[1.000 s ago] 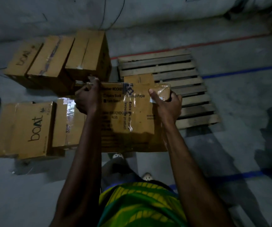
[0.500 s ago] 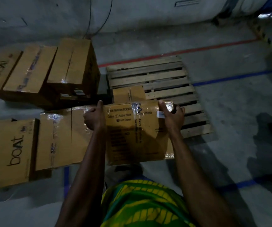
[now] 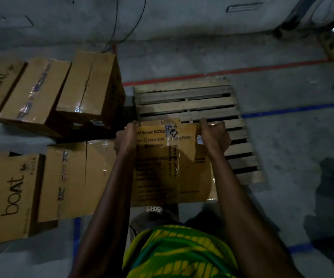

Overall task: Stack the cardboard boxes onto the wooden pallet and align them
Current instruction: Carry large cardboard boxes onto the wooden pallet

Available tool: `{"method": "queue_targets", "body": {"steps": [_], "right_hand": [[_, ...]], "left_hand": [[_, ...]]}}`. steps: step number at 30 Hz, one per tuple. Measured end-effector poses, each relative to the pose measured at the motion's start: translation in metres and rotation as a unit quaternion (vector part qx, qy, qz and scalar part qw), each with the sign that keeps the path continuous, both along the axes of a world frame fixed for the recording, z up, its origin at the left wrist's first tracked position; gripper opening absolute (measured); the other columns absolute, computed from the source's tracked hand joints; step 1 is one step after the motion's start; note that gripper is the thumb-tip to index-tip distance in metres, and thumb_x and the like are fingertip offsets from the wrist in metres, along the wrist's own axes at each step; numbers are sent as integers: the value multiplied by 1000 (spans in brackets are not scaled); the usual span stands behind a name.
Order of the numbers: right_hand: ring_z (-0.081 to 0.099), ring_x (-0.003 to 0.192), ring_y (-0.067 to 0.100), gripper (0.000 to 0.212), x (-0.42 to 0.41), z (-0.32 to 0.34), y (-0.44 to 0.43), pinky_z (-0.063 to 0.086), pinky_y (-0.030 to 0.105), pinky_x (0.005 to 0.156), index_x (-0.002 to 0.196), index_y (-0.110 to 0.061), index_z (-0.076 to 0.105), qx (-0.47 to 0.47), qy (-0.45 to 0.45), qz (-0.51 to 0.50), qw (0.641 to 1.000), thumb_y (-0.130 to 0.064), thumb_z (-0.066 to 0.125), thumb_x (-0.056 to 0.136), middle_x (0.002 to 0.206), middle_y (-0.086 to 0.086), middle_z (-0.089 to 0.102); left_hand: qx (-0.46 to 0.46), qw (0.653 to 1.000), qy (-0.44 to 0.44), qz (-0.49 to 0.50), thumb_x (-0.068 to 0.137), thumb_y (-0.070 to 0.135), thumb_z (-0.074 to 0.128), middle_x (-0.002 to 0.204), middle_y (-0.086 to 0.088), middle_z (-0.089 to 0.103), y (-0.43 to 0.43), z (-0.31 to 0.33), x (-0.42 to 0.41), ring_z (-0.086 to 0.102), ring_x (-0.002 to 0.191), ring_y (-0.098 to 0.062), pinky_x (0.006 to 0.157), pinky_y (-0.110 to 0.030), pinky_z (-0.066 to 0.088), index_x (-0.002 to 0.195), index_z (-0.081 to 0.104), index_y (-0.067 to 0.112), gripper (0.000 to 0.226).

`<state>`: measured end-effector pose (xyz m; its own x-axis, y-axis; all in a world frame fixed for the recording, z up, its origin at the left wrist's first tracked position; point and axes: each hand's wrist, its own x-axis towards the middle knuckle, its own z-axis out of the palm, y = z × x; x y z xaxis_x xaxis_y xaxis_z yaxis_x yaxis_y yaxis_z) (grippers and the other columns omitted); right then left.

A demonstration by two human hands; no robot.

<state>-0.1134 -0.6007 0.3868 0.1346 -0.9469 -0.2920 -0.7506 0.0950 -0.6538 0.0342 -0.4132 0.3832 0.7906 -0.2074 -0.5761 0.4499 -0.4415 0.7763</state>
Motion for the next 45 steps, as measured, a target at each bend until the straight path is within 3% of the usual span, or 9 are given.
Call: {"method": "queue_targets", "body": {"steps": [9,13,15,18,24,32,37,40,45], "right_hand": [[61,101,20,58,111,23,-100,36,25,74,128,-12,55,-57,-141,22,988,-54,65,90,117,7,67],[62,84,4,38,175,-13,-172,50,24,65,116,-21,53,38,-254,55,965,-39,73,89,98,-14,61],[65,92,9,37,211,-46,-212,57,28,72,116,-23,51,93,-259,72,959,-31,73,88,105,-13,63],[64,106,18,39,268,-115,-270,58,38,86,116,-23,46,139,-244,101,954,-21,73,88,125,0,63],[56,126,22,53,344,-273,-330,54,37,99,137,-15,39,193,-236,90,948,-14,69,93,150,7,48],[57,119,20,46,338,-463,-318,54,51,99,124,-23,41,259,-187,74,945,-3,68,92,143,0,51],[57,117,17,52,313,-514,-310,53,42,100,125,-19,42,276,-160,81,944,11,61,87,142,9,52],[50,129,20,61,299,-525,-306,49,45,106,140,-16,37,314,-113,111,936,12,56,89,152,7,44],[51,126,16,66,289,-527,-296,53,31,94,148,-16,38,317,-80,139,935,10,55,89,149,3,48]], "left_hand": [[-102,991,-54,63,68,60,65,91,-6,76,-97,8,125,74,89,-30,86,-51,60,90,72,21,46],[-157,984,-7,85,92,17,56,92,-8,71,-160,-10,192,72,78,-21,66,-37,59,104,64,5,19],[-149,984,34,89,98,4,50,93,-3,69,-188,-42,229,71,68,-10,53,-24,54,118,58,10,23],[-133,985,60,87,97,2,52,116,-7,69,-227,-109,283,72,96,-21,68,-34,59,146,49,20,52],[-100,986,81,102,96,-8,50,142,-14,55,-279,-261,356,63,121,-28,82,-29,59,152,45,23,64],[31,995,70,62,101,-14,37,132,-4,50,-293,-442,343,51,82,0,57,-6,48,155,34,11,60],[18,994,98,49,92,-12,44,139,-11,58,-262,-511,315,62,113,-26,67,-21,58,151,44,19,67],[42,993,111,22,93,-8,48,127,-8,60,-254,-523,310,62,101,-19,67,-23,57,151,40,15,63],[146,982,111,-39,94,7,63,130,-14,59,-245,-534,304,58,120,-30,102,-48,49,140,49,6,49]]}}
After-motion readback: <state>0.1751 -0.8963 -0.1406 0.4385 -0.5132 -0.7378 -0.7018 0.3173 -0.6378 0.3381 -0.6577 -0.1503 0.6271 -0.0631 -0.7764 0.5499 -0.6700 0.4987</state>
